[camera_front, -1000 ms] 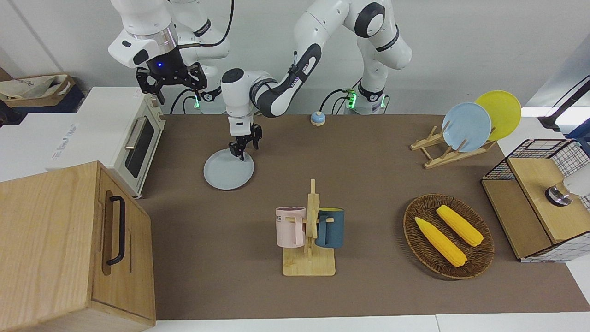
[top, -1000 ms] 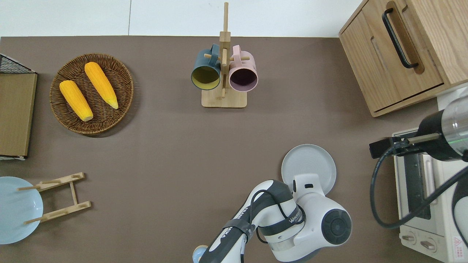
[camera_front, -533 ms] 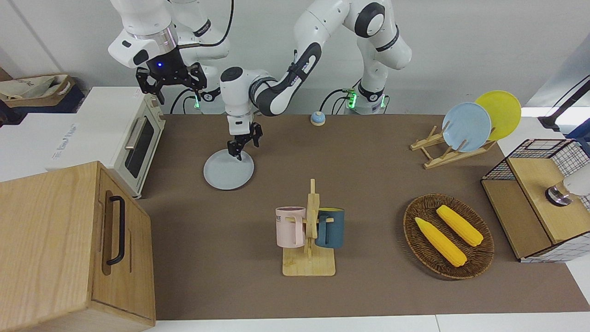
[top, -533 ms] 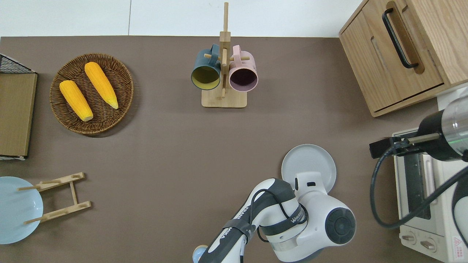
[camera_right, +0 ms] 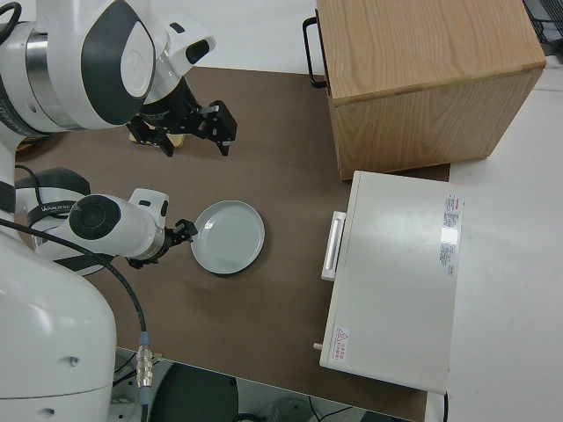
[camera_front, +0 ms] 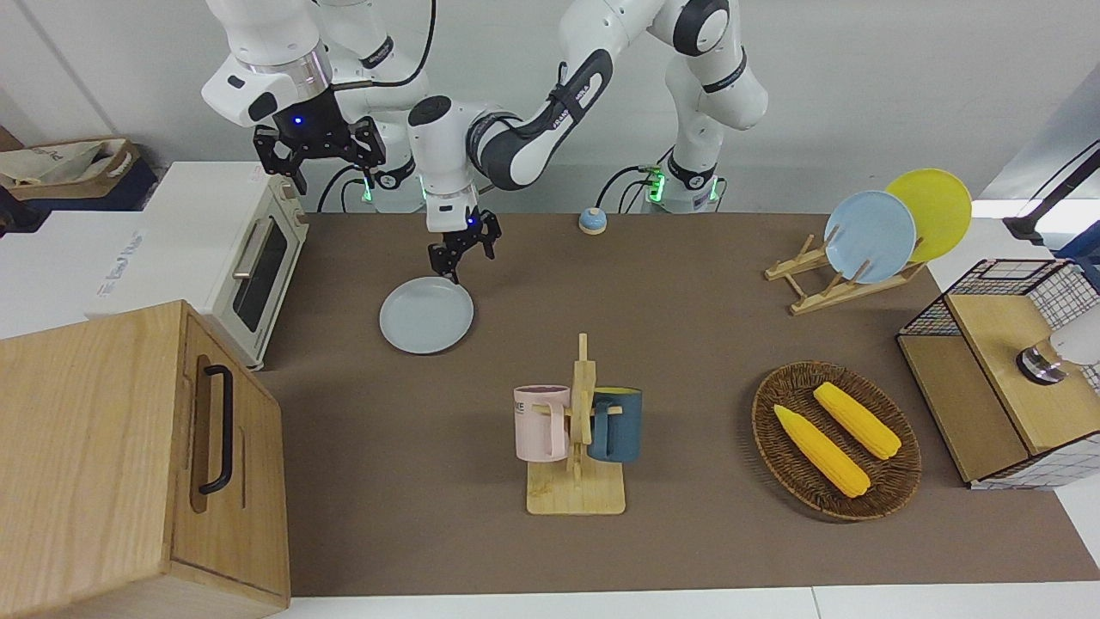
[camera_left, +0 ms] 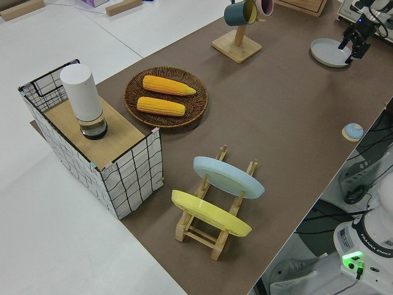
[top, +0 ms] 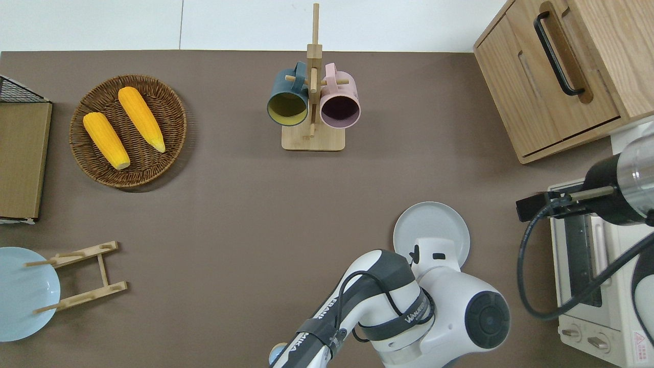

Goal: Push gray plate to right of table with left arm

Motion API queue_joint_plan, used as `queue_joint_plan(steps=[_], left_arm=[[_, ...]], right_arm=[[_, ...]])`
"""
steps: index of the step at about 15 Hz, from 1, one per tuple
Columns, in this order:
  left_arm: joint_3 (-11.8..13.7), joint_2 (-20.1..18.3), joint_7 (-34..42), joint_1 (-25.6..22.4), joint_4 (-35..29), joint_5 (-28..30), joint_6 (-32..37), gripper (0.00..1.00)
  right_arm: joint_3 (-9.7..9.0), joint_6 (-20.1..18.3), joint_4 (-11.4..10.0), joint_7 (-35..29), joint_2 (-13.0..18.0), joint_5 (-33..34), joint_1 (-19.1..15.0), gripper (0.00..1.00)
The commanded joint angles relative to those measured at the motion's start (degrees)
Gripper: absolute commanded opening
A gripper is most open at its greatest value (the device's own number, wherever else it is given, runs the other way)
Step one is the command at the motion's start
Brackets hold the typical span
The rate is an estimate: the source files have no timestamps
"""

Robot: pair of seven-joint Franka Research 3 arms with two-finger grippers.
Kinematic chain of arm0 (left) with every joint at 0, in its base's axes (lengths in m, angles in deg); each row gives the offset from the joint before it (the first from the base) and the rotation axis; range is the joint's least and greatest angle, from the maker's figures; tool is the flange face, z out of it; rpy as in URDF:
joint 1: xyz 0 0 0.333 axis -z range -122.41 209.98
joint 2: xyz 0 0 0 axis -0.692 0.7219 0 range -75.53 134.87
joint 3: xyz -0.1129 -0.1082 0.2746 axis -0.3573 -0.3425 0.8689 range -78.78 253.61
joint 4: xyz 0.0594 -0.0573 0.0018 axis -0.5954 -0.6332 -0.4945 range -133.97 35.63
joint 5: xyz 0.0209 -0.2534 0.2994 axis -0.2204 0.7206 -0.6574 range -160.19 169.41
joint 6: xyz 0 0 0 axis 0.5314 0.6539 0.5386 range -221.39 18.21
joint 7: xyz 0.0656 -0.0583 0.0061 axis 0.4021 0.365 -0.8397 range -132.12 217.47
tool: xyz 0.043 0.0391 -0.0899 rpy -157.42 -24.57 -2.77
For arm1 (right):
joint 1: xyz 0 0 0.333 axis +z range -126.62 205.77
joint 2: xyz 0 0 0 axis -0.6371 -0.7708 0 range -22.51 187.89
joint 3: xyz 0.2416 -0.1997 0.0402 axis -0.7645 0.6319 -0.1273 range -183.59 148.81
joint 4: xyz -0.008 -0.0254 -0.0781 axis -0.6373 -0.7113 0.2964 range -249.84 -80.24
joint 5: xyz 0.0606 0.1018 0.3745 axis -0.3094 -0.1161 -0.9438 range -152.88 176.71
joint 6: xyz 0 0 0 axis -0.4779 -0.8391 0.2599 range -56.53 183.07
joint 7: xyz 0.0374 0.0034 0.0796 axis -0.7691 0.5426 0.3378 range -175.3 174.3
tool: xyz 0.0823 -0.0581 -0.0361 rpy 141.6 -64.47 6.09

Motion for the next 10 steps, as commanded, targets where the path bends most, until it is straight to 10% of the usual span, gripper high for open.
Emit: queue_joint_plan(steps=[1,10], left_arm=[[0.47,-4.09,11.61,-2.12,-0.68,3.83,5.42,0.99],[0.48,-19.81,44.75,-17.83,-1.04,9.73,22.91,0.99]], right_arm=[[-0.76,-0.69,0.22,-0.08,0.36,-0.59,-1.16,0.983],[-0.85,-0.69,0.22,0.01,0.36,-0.59,-1.16,0.983]])
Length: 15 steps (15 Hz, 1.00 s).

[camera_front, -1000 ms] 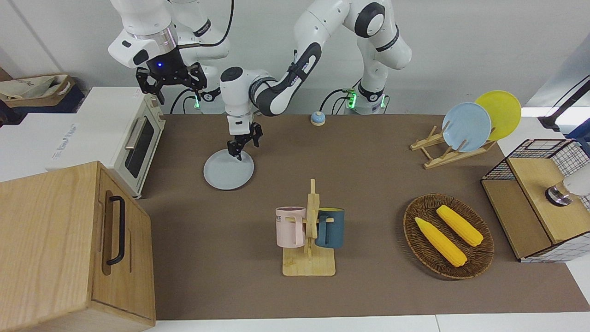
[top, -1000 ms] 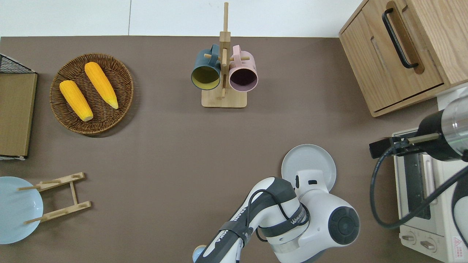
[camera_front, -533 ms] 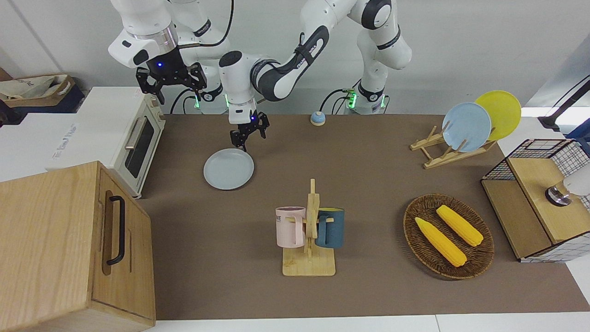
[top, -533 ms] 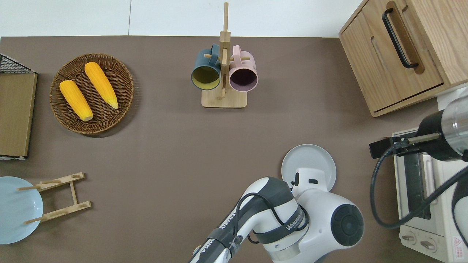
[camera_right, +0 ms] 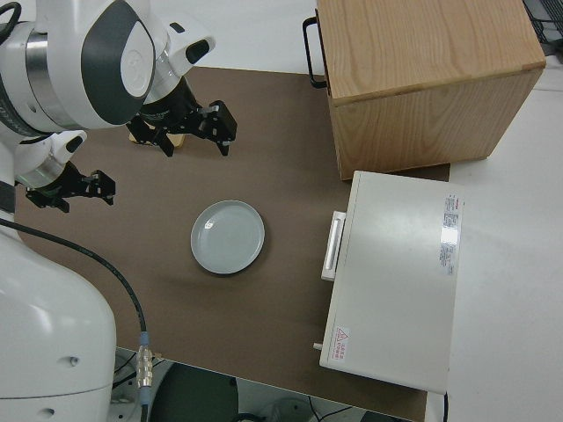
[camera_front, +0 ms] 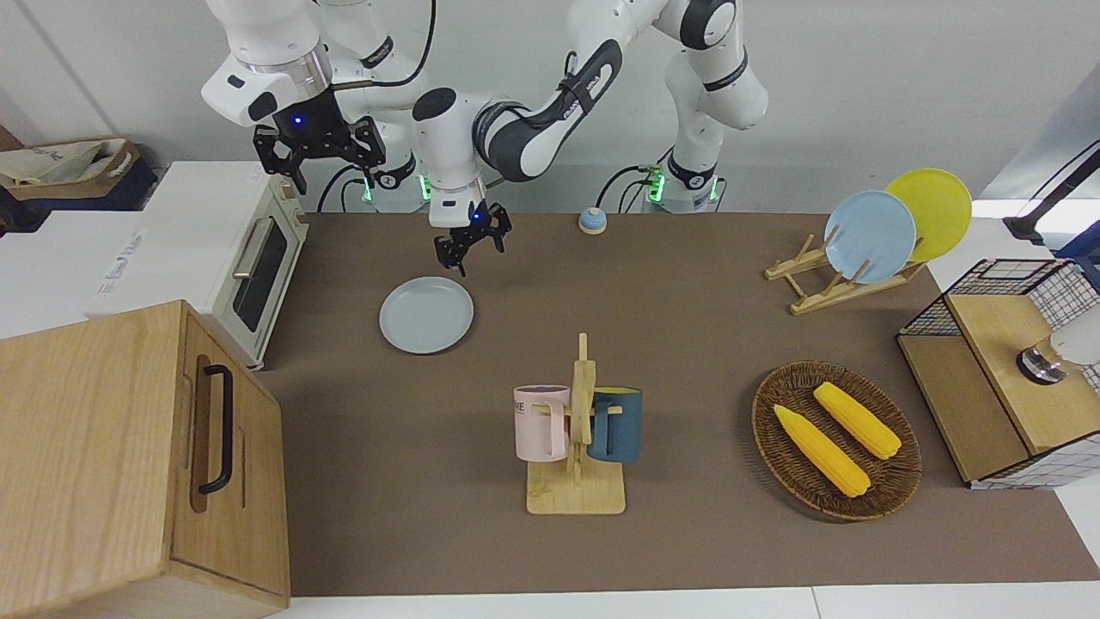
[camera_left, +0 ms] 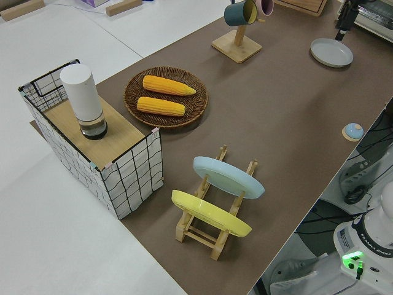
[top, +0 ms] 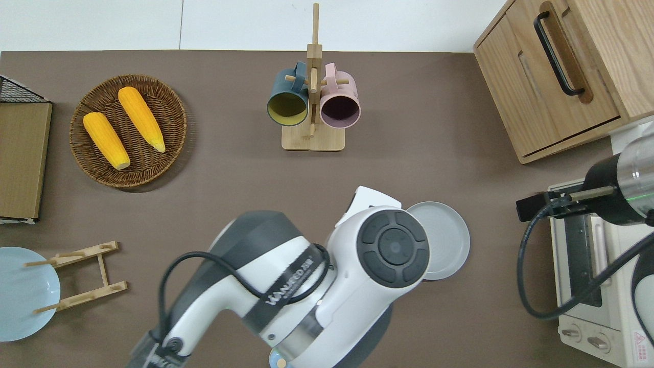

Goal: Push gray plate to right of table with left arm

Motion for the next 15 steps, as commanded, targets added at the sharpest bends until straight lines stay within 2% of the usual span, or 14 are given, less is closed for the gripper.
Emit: queue_joint_plan(steps=[1,8,11,15], left_arm=[[-0.38,-6.4,9.66,-6.71,-1.49,1.05,6.01,0.99],[-0.38,-13.09,33.46,-21.91,-1.49,1.05,12.18,0.99],[-0.29,-14.58,45.33,-29.29,-1.58,1.05,12.71,1.0],[-0.38,-14.59,58.78,-37.73,-1.49,0.52,12.54,1.0]], right_arm=[[-0.76,-0.69,0.22,-0.08,0.36,-0.59,-1.16,0.983],[-0.85,-0.69,0.22,0.01,0.36,-0.59,-1.16,0.983],[-0.85,-0.69,0.22,0.01,0.36,-0.59,-1.16,0.983],[-0.76,-0.69,0.22,0.01,0.36,-0.59,-1.16,0.983]])
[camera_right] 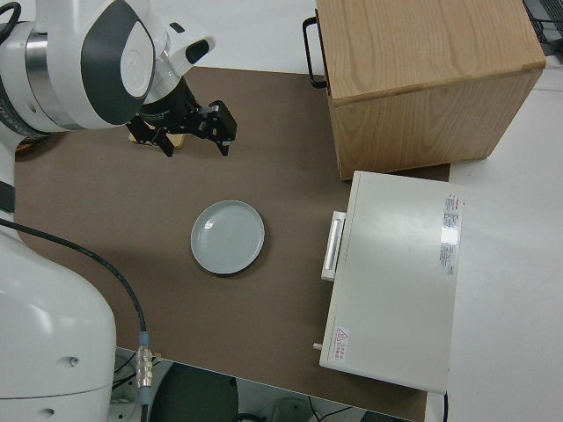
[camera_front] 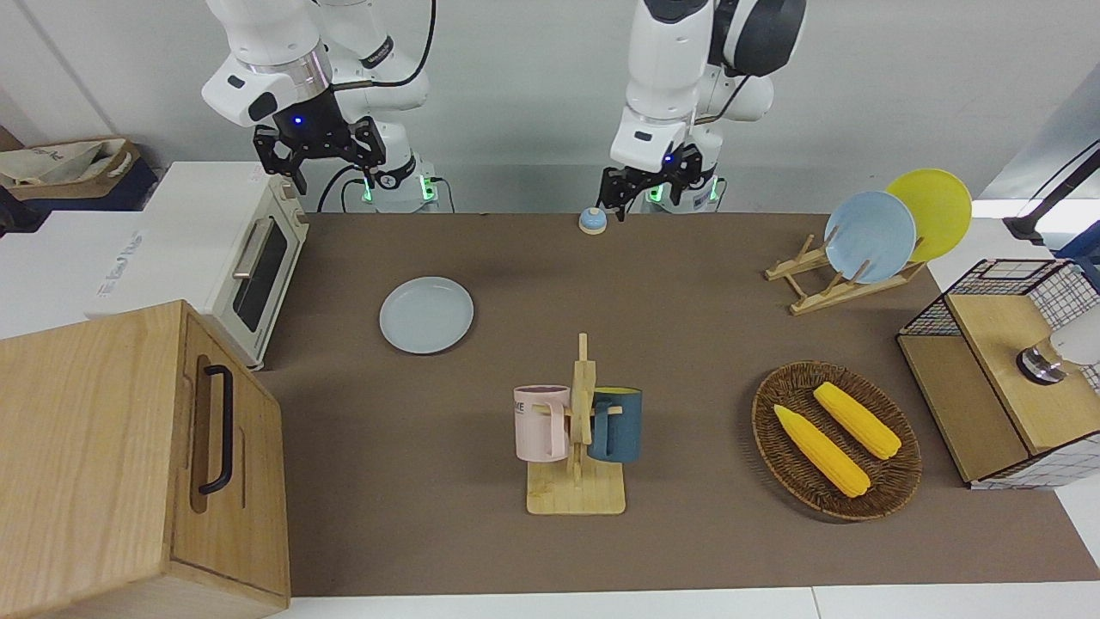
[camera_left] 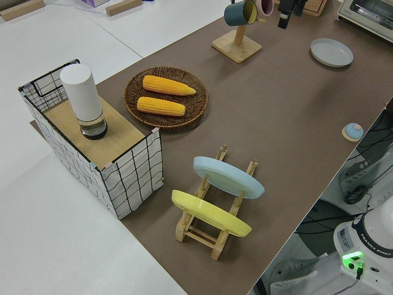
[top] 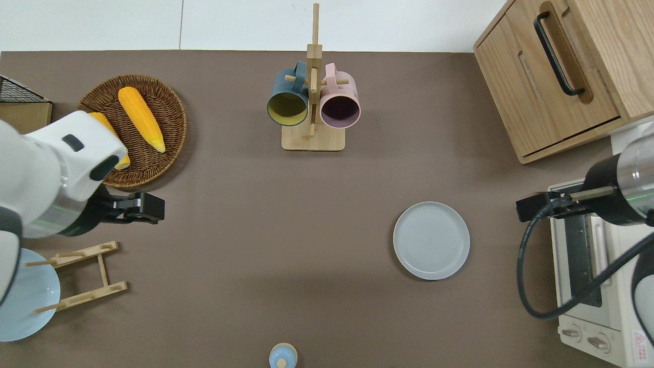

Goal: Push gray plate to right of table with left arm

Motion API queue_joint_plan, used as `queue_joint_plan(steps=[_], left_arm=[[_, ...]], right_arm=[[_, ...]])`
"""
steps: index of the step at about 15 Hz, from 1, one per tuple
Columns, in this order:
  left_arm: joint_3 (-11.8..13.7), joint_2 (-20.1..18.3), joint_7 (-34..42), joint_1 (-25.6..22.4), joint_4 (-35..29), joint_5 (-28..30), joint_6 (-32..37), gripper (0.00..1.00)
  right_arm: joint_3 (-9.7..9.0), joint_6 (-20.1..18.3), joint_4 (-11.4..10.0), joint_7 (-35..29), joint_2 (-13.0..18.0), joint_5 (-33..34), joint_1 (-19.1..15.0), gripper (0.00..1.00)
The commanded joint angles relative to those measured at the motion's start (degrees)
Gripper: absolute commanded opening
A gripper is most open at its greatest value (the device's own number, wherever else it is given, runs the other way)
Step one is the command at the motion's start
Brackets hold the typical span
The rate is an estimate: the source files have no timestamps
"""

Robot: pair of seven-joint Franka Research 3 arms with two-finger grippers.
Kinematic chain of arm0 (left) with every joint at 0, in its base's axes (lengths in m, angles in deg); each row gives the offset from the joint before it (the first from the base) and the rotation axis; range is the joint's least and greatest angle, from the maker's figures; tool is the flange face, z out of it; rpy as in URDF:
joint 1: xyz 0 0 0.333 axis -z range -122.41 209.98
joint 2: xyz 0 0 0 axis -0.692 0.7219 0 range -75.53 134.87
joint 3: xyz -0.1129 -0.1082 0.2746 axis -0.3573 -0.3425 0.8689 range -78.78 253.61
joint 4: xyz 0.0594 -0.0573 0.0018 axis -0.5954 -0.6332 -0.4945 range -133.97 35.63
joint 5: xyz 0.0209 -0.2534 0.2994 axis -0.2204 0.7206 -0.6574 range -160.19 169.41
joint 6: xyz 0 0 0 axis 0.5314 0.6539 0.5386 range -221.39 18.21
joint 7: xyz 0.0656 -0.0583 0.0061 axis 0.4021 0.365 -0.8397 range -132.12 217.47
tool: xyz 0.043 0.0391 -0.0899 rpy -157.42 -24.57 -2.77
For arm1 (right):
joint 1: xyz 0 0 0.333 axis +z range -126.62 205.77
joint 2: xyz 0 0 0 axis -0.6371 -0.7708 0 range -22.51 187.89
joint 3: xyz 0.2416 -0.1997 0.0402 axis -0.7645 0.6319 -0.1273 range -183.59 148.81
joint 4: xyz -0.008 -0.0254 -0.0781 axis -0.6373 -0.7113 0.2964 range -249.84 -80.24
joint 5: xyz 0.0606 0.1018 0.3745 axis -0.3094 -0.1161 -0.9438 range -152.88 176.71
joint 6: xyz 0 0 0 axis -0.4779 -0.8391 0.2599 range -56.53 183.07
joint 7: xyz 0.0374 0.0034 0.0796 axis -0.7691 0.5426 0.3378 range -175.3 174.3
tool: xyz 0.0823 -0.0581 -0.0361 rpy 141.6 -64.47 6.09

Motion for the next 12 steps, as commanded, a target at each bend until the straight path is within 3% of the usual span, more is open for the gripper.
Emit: queue_joint_plan(steps=[1,7,12], left_arm=[[-0.82,-1.11,10.93,-7.23,-1.36,0.42,0.15,1.0],[-0.91,-0.32,22.54,-13.66,-1.8,0.16,-1.78,1.0],[-1.09,-0.32,22.56,-13.49,-3.47,-0.81,-3.9,1.0]], right_arm=[[-0.85,-0.69,0.22,0.01,0.36,-0.59,-1.16,0.983],[-0.85,-0.69,0.22,-0.08,0.36,-0.59,-1.16,0.983],[-0.76,-0.69,0.22,0.01,0.36,-0.59,-1.16,0.983]])
